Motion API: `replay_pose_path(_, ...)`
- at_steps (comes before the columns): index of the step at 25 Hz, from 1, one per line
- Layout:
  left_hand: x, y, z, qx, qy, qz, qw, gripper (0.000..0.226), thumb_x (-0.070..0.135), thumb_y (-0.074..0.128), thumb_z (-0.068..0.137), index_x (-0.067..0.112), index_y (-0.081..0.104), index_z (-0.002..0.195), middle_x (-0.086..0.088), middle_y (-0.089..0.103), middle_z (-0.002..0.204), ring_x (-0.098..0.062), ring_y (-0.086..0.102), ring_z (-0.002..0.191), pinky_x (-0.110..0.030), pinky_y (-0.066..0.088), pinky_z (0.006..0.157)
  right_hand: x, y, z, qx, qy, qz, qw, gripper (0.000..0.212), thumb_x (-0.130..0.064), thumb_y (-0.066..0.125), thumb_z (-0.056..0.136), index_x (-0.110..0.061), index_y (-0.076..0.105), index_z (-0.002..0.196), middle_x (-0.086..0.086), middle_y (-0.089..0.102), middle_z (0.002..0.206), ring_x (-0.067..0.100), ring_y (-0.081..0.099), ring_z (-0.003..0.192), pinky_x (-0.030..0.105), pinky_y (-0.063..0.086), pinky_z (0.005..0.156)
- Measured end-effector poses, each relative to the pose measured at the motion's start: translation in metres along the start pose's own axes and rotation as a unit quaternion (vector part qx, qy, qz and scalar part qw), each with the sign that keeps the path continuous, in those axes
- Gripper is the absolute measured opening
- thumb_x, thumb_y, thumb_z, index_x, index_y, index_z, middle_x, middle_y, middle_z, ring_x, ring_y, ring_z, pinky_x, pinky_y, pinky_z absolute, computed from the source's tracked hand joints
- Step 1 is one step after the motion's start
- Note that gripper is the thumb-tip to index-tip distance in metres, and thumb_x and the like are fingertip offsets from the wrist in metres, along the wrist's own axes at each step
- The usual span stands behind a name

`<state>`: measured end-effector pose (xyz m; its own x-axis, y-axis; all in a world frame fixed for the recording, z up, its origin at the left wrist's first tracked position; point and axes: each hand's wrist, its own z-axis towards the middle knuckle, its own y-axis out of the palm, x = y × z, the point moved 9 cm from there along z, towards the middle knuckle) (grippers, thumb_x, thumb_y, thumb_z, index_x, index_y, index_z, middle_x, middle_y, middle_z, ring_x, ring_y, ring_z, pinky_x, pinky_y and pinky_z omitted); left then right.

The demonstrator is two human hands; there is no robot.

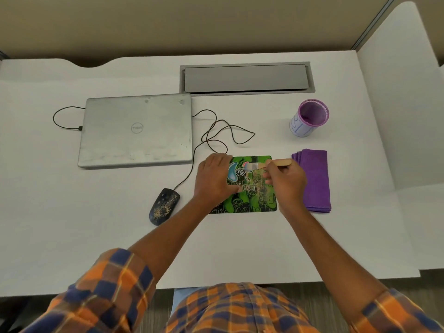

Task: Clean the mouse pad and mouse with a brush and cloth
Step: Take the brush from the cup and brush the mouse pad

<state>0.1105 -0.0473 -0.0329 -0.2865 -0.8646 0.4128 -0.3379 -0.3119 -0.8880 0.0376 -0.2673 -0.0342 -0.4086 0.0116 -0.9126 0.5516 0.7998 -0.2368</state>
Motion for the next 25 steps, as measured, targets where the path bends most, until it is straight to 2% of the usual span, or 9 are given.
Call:
replay_pose_path(5,0.007,0.026,0.007,-0.057,0.06,0.092,0.992,0.119,0.068,0.09,0.066,0.016,0.04,0.16,-0.004,0.038,0.169,-0.028,0.026,0.161,-0.048,0.019,0.131,0.003,0.028,0.001,-0.019,-0.019,-0.054,0.998,0.008,-0.028,0.079,0.097,-0.02,0.075,0.096,-0.001,0.081,0.077,0.015,0.08,0.066,0.03,0.062,0.052)
replay_pose_path(11,0.014,0.041,0.013,-0.109,0.096,0.128,0.981,0.126,0.066,0.086,0.075,0.012,0.022,0.169,-0.008,0.016,0.179,-0.029,0.006,0.167,-0.05,0.004,0.135,0.011,0.002,0.012,0.004,-0.019,-0.089,0.996,0.007,-0.026,0.077,0.099,-0.019,0.077,0.098,-0.005,0.082,0.081,0.009,0.08,0.067,0.029,0.063,0.051)
replay_pose_path(16,0.015,0.04,0.014,-0.121,0.092,0.132,0.98,0.126,0.067,0.086,0.075,0.011,0.023,0.168,-0.009,0.018,0.179,-0.029,0.011,0.167,-0.051,0.004,0.136,0.0,-0.005,0.014,0.014,-0.03,-0.09,0.995,0.007,-0.027,0.078,0.097,-0.02,0.079,0.094,-0.007,0.081,0.076,0.007,0.079,0.064,0.023,0.058,0.05)
replay_pose_path(20,0.018,0.038,0.016,-0.121,0.1,0.143,0.977,0.126,0.069,0.087,0.072,0.009,0.029,0.166,-0.01,0.022,0.177,-0.029,0.018,0.165,-0.053,0.001,0.135,-0.006,0.026,0.008,-0.021,-0.036,-0.111,0.993,0.005,-0.026,0.078,0.095,-0.022,0.078,0.094,-0.002,0.081,0.075,0.009,0.078,0.064,0.034,0.063,0.058)
replay_pose_path(25,0.019,0.037,0.017,-0.119,0.107,0.158,0.974,0.128,0.072,0.086,0.071,0.007,0.028,0.165,-0.011,0.024,0.175,-0.028,0.02,0.164,-0.054,0.002,0.135,0.004,0.001,0.012,-0.009,-0.028,-0.113,0.993,0.004,-0.018,0.076,0.098,-0.018,0.079,0.096,-0.002,0.082,0.081,0.009,0.08,0.066,0.04,0.068,0.062)
